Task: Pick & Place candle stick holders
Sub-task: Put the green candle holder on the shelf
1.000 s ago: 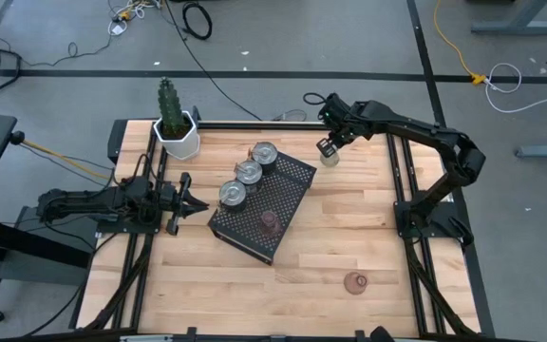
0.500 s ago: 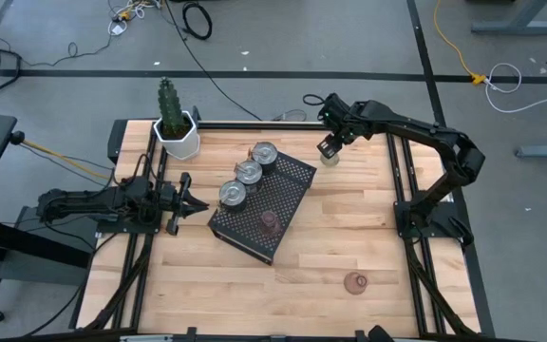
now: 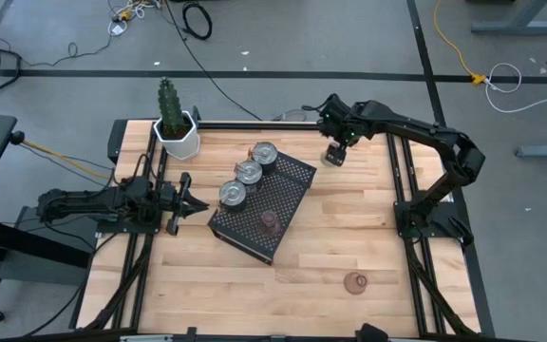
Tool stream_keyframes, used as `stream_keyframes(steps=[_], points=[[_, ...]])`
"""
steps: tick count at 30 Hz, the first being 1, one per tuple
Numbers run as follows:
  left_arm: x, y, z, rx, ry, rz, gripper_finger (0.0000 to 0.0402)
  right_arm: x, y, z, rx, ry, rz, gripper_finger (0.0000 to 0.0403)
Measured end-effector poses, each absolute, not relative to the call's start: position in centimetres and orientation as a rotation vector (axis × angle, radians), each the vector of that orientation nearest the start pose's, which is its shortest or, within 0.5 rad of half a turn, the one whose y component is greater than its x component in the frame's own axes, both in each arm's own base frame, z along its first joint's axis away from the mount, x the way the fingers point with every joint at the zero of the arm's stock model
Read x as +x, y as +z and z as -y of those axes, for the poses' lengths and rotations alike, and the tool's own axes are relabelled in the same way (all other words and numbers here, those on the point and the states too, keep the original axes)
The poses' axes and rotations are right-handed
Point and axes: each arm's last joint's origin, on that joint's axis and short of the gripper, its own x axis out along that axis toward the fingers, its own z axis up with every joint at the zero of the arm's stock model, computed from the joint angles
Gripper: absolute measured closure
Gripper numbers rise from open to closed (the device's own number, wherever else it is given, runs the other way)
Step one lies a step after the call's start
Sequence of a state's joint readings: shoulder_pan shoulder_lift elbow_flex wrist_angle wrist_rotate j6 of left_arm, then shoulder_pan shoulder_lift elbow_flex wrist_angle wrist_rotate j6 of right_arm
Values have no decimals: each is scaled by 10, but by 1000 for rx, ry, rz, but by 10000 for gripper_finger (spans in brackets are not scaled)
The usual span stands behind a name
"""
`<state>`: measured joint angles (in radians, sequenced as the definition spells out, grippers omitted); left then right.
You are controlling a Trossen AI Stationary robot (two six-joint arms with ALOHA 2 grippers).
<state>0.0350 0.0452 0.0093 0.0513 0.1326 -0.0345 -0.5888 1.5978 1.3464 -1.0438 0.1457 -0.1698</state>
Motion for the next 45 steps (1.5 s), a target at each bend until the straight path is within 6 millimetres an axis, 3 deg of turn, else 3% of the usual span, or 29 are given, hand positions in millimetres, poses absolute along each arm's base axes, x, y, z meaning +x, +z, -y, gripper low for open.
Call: stream_keyframes(steps=[9,24,35,45], points=[[100,168,0,-33,-98,13,367,250,272,175,80,-351,-1337,72],[100,168,0,-33,-98,13,367,255,275,180,-71,-185,-1221,71],[100,168,0,-33,-98,13,367,242,253,175,-64,-220,-1203,72],[100,168,0,-33,-98,13,367,230,246,196,-5,-330,-1141,72]])
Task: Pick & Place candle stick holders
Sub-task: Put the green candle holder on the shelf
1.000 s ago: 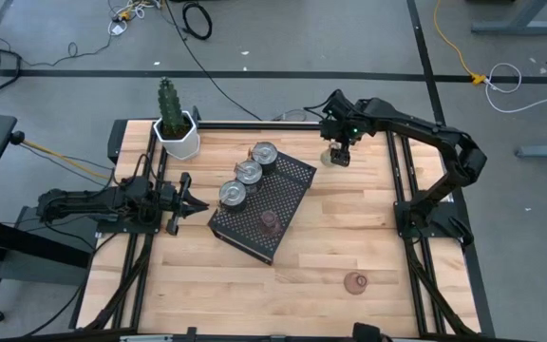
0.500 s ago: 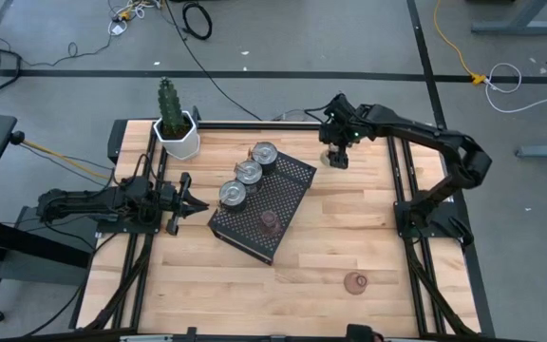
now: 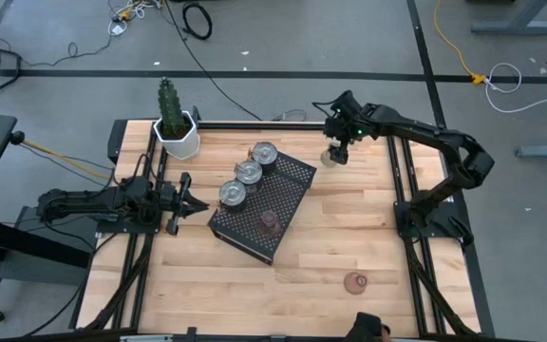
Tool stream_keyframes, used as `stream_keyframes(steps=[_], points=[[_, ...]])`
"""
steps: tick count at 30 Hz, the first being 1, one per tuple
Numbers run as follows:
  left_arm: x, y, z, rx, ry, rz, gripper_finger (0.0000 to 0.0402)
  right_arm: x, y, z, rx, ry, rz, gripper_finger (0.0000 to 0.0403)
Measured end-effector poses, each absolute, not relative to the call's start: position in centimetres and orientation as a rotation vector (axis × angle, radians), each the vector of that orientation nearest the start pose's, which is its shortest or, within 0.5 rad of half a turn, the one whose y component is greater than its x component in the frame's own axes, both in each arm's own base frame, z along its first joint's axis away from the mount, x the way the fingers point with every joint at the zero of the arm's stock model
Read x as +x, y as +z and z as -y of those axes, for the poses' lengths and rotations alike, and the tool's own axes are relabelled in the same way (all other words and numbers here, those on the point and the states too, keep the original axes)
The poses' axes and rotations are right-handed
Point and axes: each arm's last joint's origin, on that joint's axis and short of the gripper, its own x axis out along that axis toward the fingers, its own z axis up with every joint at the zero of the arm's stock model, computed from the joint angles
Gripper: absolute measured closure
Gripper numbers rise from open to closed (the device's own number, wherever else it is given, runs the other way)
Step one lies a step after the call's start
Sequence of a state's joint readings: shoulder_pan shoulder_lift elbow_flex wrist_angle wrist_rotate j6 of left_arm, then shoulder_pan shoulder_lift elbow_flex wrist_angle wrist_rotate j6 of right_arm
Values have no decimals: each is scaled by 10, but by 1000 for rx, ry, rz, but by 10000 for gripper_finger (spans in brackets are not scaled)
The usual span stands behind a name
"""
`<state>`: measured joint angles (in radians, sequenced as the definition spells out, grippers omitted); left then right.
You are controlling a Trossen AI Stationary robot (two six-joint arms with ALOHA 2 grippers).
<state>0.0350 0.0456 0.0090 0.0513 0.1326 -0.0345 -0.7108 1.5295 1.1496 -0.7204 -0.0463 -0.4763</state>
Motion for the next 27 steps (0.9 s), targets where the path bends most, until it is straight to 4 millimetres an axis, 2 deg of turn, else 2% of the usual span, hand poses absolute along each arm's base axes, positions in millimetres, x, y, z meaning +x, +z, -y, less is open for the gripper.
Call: stream_keyframes(steps=[6,13,27], points=[[100,168,0,-34,-98,13,367,227,243,207,47,-363,-1119,72],[100,168,0,-33,-98,14,367,230,225,215,125,-378,-1162,72],[100,168,0,-34,-98,13,367,234,205,220,147,-377,-1238,72]])
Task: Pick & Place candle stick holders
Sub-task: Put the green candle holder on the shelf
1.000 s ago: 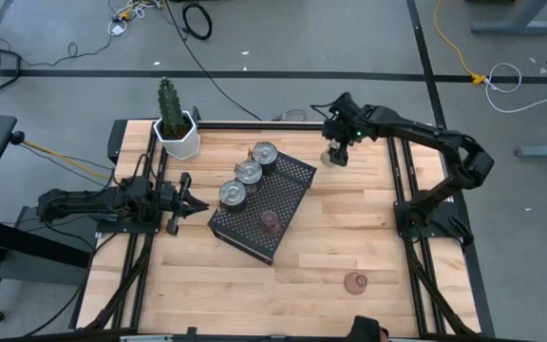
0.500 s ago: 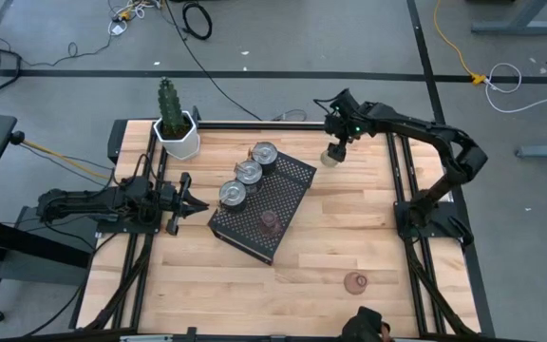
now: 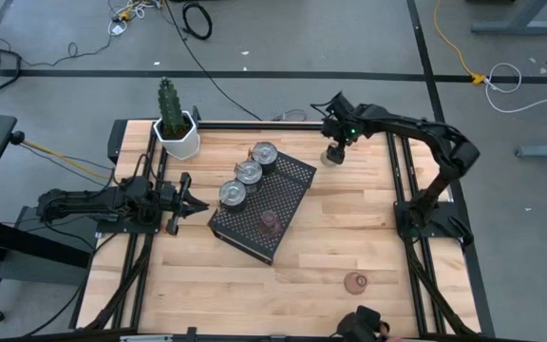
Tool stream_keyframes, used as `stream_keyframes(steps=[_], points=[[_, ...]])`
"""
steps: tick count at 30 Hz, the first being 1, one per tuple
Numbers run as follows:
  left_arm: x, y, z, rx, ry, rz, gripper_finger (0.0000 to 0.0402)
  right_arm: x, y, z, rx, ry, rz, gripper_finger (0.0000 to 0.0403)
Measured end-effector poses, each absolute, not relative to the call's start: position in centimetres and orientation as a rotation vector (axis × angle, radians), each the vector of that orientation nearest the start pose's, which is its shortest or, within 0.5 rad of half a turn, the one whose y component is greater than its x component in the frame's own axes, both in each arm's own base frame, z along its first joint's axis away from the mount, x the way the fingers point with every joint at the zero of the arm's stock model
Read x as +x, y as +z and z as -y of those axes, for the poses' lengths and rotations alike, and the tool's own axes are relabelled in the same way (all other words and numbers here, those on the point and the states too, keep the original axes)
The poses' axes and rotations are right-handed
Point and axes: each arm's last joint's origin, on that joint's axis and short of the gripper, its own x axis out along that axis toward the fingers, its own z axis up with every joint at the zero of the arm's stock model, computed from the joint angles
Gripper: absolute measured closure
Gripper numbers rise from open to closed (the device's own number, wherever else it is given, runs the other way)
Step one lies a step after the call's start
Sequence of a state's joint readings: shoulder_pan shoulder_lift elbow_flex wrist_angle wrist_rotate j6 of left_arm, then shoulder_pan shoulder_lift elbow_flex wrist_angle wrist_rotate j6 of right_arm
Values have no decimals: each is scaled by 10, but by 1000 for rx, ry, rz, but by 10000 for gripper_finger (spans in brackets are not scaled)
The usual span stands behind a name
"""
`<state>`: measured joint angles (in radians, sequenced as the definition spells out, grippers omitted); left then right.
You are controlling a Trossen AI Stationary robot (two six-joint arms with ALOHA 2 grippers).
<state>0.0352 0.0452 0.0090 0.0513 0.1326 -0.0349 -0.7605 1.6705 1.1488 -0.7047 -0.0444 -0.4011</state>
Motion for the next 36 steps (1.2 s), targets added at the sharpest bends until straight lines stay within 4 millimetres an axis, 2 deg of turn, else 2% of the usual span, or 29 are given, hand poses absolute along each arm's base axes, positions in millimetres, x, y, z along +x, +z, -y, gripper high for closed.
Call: stream_keyframes(steps=[26,30,36], points=[[100,168,0,-33,-98,13,367,233,202,220,156,-370,-1263,73],[100,168,0,-34,-98,13,367,233,202,220,163,-360,-1256,90],[100,168,0,-33,-98,13,367,233,202,220,162,-362,-1257,135]])
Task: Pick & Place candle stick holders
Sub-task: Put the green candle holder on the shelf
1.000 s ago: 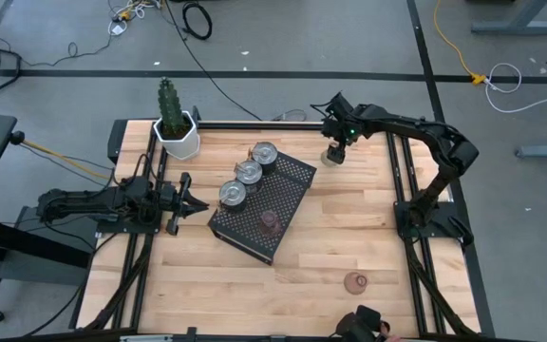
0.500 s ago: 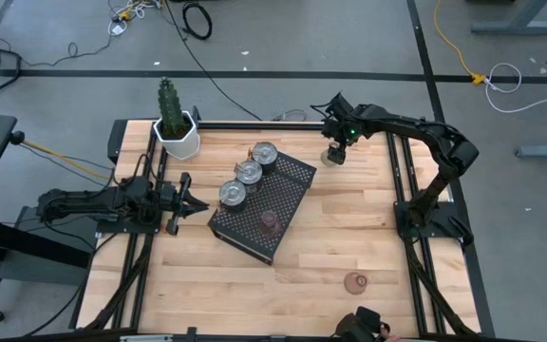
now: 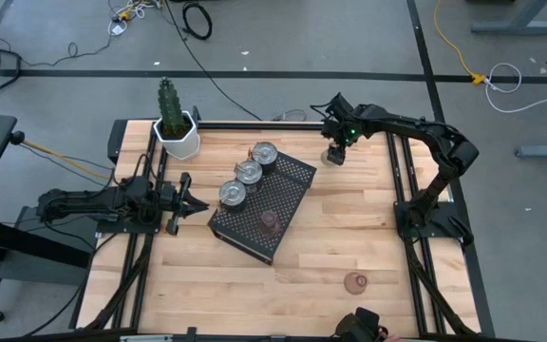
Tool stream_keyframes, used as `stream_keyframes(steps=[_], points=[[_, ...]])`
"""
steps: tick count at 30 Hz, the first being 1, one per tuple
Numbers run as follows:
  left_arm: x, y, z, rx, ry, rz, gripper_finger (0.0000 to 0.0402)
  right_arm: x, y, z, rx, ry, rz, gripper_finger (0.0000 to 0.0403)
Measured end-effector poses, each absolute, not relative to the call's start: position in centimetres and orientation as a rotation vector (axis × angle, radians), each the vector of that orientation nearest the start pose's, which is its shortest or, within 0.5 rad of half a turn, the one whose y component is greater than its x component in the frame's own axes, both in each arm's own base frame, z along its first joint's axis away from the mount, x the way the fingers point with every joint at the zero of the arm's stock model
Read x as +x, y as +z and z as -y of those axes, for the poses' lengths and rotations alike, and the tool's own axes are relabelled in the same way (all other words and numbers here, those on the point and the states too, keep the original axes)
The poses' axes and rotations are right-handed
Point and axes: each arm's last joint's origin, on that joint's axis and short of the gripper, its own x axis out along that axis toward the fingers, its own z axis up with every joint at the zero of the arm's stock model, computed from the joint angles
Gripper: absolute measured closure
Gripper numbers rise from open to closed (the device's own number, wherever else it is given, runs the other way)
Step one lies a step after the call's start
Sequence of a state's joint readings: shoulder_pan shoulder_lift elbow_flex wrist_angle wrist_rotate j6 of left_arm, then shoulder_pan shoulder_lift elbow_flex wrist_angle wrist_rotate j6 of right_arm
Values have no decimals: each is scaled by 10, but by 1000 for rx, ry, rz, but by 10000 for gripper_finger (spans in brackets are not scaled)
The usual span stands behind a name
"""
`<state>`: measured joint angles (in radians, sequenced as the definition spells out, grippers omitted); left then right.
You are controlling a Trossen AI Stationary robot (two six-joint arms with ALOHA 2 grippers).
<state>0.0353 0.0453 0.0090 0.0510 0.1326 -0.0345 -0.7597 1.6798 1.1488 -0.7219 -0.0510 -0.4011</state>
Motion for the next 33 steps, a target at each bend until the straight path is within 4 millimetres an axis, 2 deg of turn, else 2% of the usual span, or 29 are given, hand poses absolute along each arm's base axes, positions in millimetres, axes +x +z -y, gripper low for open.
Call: stream_keyframes(steps=[14,26,33], points=[[100,168,0,-33,-98,13,367,234,202,220,152,-374,-1265,216],[100,168,0,-33,-98,13,367,234,202,220,149,-372,-1265,215],[100,168,0,-33,-98,13,367,234,202,220,147,-372,-1264,231]])
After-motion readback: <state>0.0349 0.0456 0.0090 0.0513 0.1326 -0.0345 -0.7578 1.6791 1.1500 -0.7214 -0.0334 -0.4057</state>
